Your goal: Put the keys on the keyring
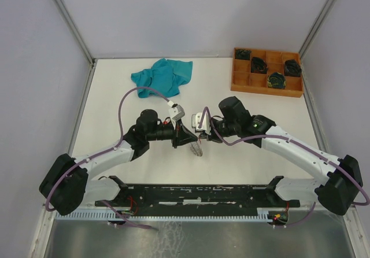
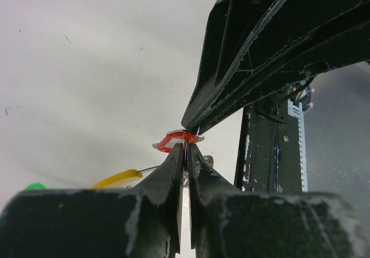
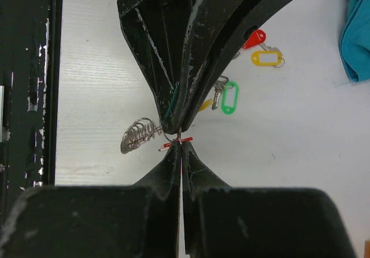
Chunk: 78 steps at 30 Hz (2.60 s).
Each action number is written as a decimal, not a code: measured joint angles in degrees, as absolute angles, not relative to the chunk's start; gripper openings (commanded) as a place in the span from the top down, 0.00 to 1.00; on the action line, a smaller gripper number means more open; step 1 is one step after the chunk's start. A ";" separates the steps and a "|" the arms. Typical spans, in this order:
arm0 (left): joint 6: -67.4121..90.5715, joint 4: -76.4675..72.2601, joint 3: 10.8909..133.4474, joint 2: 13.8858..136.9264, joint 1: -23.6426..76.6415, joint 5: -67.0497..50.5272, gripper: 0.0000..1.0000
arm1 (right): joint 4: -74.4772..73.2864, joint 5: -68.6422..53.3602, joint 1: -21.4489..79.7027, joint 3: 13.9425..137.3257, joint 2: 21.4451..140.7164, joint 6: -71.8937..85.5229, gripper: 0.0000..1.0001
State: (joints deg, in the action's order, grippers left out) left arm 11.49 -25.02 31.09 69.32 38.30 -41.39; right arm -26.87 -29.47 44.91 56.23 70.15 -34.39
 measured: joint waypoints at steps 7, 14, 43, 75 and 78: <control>11.46 -23.44 31.64 69.38 38.04 -41.95 0.97 | -27.03 -28.62 44.97 56.23 70.08 -34.37 0.99; 11.49 -23.05 31.64 67.00 37.93 -39.97 0.97 | -25.98 -26.83 45.34 55.75 68.38 -34.35 0.99; 15.66 -26.76 30.76 63.59 37.78 -33.98 0.97 | -22.37 -29.04 45.21 54.48 70.26 -32.80 0.99; 15.40 -22.28 31.38 65.49 37.30 -28.27 0.97 | -16.45 -17.65 45.21 47.29 63.77 -16.86 0.49; 15.46 -22.33 31.48 65.58 37.30 -27.18 0.97 | -16.82 -14.70 45.12 48.60 65.69 -8.32 0.47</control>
